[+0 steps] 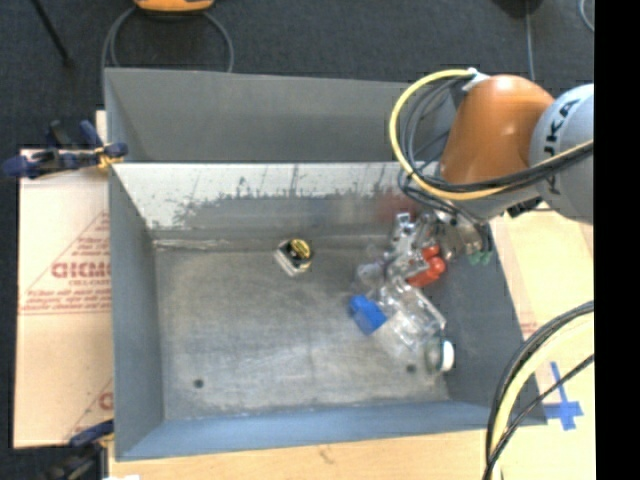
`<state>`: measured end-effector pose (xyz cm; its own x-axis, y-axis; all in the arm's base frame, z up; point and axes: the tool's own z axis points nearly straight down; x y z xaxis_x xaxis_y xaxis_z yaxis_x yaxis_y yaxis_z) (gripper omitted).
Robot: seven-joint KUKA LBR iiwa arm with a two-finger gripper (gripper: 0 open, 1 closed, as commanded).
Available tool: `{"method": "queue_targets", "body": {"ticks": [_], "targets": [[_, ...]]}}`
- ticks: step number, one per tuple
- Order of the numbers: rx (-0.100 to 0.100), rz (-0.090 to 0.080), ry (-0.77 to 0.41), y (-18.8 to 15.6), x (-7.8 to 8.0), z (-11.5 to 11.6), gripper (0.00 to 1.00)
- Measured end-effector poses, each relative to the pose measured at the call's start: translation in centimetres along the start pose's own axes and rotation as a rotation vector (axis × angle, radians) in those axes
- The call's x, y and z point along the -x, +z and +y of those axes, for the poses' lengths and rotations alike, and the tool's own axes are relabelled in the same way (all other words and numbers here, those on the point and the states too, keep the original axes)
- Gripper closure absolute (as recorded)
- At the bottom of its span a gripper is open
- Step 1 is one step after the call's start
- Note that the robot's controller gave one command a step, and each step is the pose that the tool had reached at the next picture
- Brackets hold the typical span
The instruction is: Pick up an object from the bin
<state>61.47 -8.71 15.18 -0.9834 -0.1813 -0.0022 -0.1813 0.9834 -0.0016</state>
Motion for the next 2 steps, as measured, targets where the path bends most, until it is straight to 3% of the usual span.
{"method": "queue_targets", "body": {"ticks": [1, 2], "targets": [[-0.002, -0.001, -0.033, -4.8, -8.0, -0.6, 1.00], [-0.002, -0.005, -0.559, -10.1, -5.6, -0.1, 1.00]]}}
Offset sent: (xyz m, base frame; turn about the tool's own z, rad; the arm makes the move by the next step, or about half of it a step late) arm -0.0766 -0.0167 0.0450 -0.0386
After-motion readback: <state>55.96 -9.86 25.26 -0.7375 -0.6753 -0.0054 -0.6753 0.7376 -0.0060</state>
